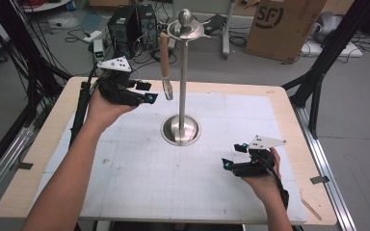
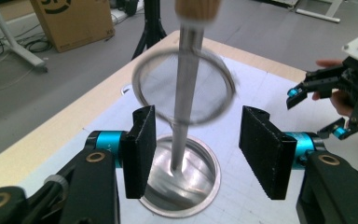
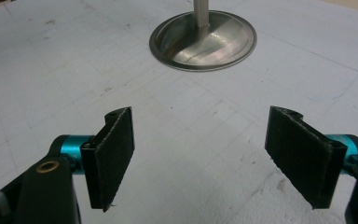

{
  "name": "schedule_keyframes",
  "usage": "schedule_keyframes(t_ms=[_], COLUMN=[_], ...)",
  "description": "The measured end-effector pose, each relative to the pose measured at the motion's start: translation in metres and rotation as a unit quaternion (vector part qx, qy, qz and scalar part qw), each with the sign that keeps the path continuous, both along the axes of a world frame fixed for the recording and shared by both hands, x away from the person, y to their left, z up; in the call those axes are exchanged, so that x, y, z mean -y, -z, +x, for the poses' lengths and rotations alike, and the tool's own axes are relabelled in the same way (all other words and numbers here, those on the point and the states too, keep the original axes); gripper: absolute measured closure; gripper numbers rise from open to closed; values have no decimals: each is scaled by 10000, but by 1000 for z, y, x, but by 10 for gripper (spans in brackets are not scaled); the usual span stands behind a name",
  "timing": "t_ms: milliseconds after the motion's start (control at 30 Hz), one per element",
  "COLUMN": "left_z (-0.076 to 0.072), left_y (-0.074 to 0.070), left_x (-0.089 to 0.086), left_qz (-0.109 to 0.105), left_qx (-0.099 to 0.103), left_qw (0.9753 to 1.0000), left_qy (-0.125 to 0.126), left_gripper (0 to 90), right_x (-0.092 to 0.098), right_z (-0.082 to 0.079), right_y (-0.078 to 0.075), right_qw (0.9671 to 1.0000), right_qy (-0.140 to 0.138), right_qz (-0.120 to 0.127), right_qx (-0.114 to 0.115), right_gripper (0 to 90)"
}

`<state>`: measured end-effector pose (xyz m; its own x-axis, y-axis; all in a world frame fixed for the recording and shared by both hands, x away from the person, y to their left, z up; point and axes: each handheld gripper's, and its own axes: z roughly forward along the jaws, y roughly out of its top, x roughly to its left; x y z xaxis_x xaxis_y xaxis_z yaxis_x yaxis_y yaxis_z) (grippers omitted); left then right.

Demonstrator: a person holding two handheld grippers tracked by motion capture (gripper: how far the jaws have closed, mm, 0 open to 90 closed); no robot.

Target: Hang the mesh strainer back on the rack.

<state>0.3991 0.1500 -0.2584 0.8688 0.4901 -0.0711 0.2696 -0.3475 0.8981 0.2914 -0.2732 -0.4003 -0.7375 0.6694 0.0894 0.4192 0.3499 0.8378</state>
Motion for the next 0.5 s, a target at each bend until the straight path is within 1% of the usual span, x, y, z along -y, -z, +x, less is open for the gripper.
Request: schedule_keyframes(t_ms=[133, 167, 200, 300, 400, 500], left_z=[-1, -2, -2, -5, -6, -7], left_y=[9, 11, 13, 17, 22, 26], left_x=[-3, -3, -3, -5, -7, -9], left_qz=[45, 26, 31, 64, 30, 72], left_qx=[-64, -92, -113, -130, -153, -172], left_qw=[10000, 10000, 9999, 9999, 9998, 9998], left_qy=[3, 4, 11, 47, 89, 39], left_gripper=[444, 442, 438, 418, 406, 399], right_x=[0, 0, -1, 0, 0, 0], right_z=[0, 0, 0, 0, 0, 0], right_y=[0, 0, 0, 0, 0, 1], right_qw=[10000, 10000, 10000, 10000, 10000, 10000], right_qy=[-3, -10, 0, 2, 7, 7], right_qz=[-2, -11, -18, -1, 3, -5], right_qx=[5, 14, -23, -21, -3, -14], right_gripper=[232, 232, 232, 232, 232, 232])
